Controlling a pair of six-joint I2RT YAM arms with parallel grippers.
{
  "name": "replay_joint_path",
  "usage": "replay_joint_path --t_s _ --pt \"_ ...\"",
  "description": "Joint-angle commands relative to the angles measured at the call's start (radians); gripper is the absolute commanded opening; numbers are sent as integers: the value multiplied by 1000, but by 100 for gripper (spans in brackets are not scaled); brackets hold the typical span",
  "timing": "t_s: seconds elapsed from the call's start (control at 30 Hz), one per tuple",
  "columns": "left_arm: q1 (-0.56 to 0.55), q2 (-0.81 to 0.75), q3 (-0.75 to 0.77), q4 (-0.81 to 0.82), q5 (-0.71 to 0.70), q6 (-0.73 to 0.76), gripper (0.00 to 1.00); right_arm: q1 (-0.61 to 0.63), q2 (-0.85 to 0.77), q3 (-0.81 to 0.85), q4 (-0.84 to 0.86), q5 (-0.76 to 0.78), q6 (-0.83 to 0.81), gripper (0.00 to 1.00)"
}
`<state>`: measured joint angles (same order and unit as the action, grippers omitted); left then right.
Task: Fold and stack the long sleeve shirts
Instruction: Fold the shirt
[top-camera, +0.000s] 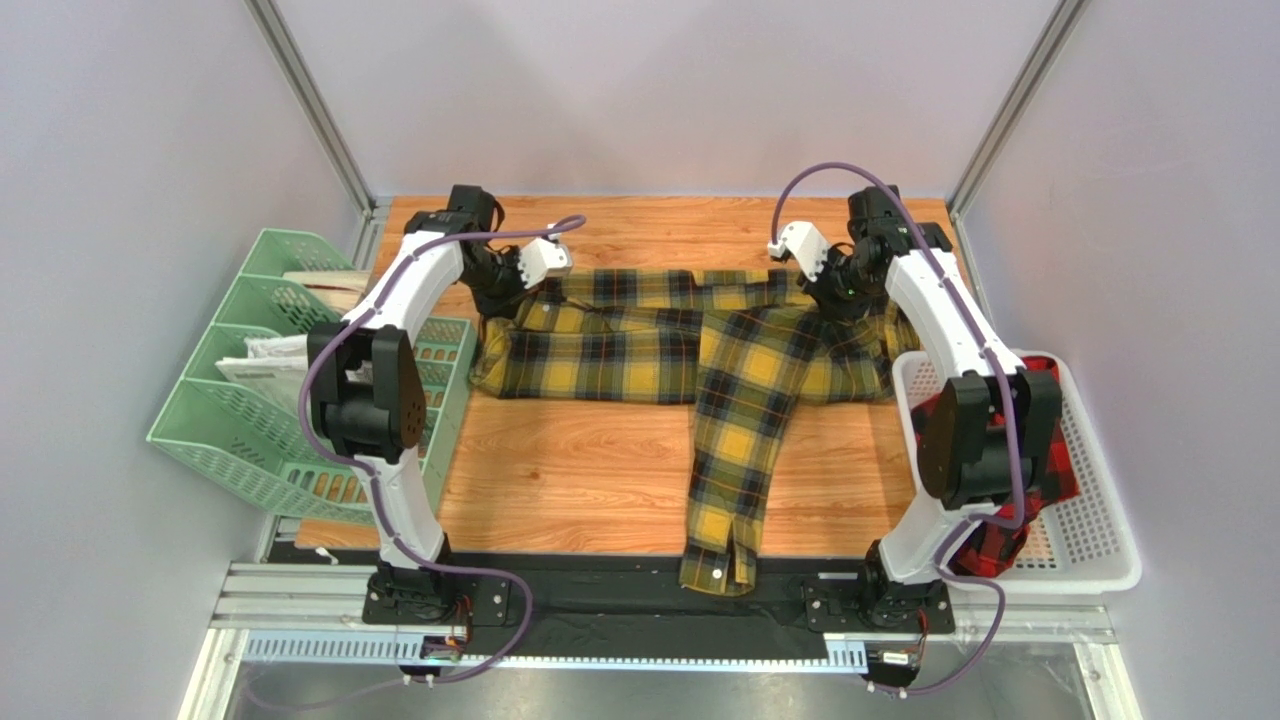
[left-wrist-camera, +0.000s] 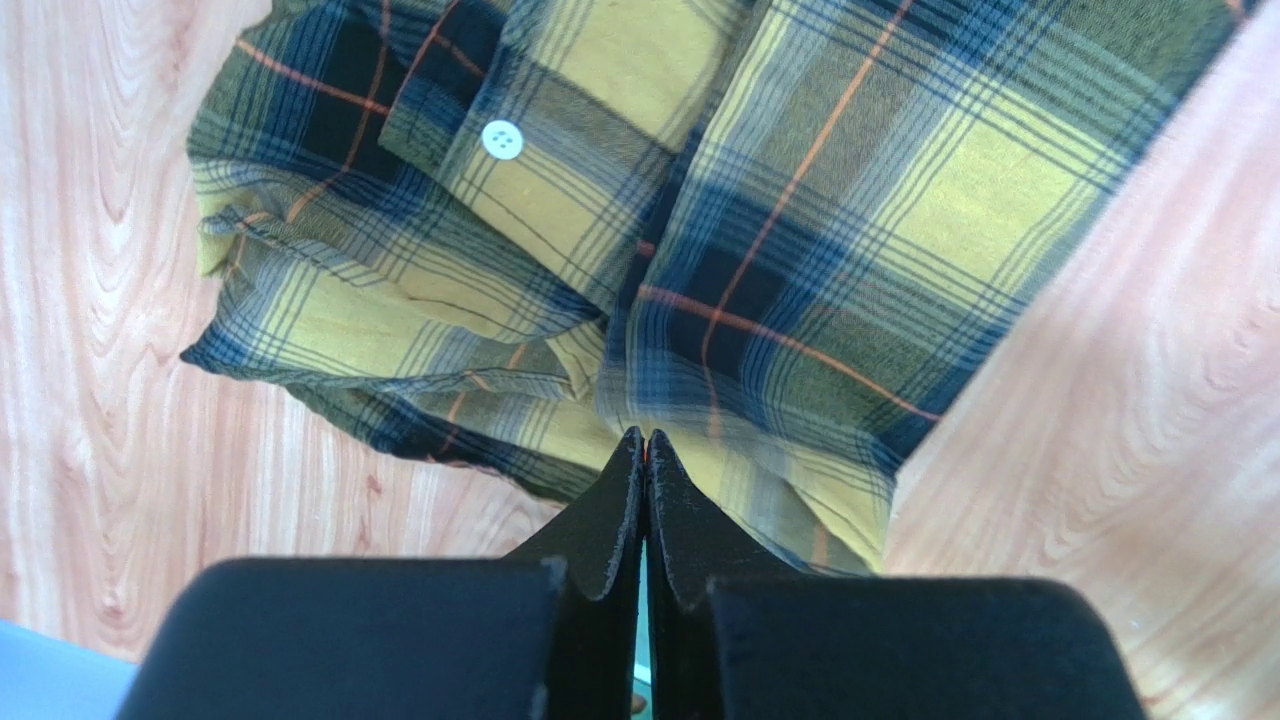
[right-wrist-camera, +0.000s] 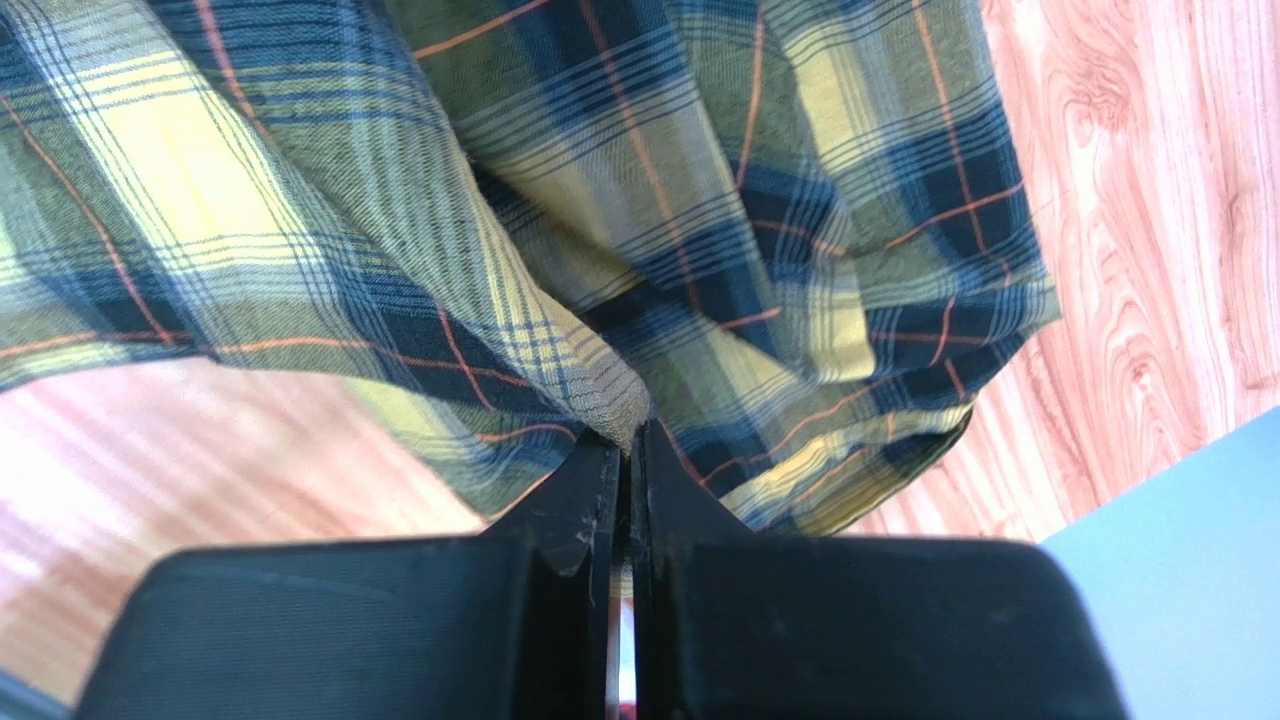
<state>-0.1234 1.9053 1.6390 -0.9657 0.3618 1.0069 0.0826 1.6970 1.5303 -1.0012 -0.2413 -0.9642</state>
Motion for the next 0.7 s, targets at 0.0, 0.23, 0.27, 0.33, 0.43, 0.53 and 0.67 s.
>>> replay_joint_path --t_s 0.0,0.23,0.27,0.33,0.43,0.53,0.67 --pt "13 31 45 44 -7 -39 0 -6 59 77 55 25 18 0" --pt "21 51 30 53 -12 -63 5 0 162 119 93 43 35 0" --pt "22 52 30 53 -8 -68 10 2 185 128 96 57 36 0" --pt "25 61 38 55 -1 -100 28 12 210 133 98 76 38 0" --pt "27 89 62 41 11 -125 44 25 246 140 113 112 42 0" --pt "25 132 97 22 19 -143 46 35 283 151 122 143 51 0" --pt "25 178 134 -36 34 -140 47 42 308 165 122 161 55 0"
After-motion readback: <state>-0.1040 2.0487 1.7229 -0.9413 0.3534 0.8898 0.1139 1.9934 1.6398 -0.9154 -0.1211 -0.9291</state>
